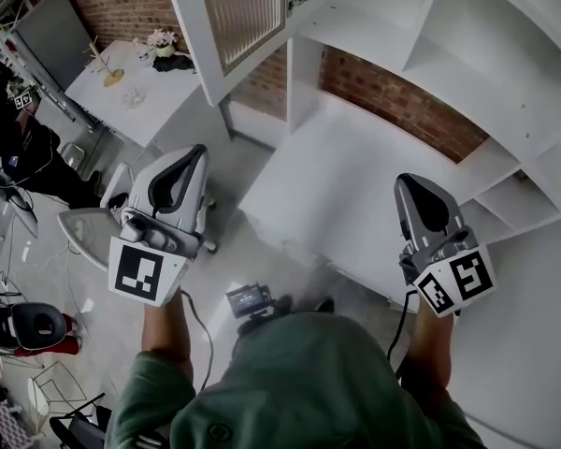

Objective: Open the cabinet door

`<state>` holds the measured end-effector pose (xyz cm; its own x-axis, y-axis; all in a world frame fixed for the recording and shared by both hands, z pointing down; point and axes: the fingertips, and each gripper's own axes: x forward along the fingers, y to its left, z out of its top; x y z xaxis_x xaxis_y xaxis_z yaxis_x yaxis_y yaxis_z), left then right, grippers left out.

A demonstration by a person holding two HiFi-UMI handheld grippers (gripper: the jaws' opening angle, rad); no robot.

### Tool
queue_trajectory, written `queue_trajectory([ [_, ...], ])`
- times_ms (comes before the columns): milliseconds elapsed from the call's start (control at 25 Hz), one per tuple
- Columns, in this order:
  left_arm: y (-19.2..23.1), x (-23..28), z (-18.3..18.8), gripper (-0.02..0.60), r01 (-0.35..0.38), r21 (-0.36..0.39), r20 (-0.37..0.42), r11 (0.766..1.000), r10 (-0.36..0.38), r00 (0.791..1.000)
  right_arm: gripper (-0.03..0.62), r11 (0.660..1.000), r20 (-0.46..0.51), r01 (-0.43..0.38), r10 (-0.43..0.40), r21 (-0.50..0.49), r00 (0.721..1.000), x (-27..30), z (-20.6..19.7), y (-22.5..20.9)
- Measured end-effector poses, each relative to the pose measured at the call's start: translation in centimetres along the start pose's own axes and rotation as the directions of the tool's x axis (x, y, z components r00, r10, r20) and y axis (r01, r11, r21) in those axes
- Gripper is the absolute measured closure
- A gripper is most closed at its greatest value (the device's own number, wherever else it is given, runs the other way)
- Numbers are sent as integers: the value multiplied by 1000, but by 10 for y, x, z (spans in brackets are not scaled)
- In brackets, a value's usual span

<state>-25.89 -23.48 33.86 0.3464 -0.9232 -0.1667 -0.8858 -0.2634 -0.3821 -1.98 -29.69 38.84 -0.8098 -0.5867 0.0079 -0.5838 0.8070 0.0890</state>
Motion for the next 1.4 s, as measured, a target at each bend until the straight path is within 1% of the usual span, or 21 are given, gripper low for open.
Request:
queue_trajectory([
  [80,-12,0,-3,578,18,5,-15,1000,-18,1000,589,1000,2,1,-1,3,1000,-1,-1,2],
  [200,-27,0,-6,578,26,-2,-32,1000,-26,999,589,1000,5,0,0,6,1000,-5,-2,3],
  [440,-57,1,-8,578,63,-15,-44,998,-64,997,589,1000,9,10,-10,9,1000,-23,-6,4],
  [560,-70,4,-6,578,89,-12,-45,996,-90,995,589,1000,-5,7,-8,-15,1000,-30,-9,6],
  [680,-79,2,-2,578,98,-14,-42,995,-98,994,591,999,-19,-5,4,-44,1000,-37,-11,12],
  [960,-79,-7,6,578,87,-21,-29,996,-87,996,591,999,-16,-5,4,-49,1000,-47,-5,19],
  [1200,-73,-13,8,578,70,-22,-23,997,-71,997,591,999,-13,-4,3,-47,1000,-50,-3,22],
  [1400,-70,-14,8,578,70,-21,-21,997,-71,997,591,999,-13,-1,0,-50,1000,-48,-1,23],
])
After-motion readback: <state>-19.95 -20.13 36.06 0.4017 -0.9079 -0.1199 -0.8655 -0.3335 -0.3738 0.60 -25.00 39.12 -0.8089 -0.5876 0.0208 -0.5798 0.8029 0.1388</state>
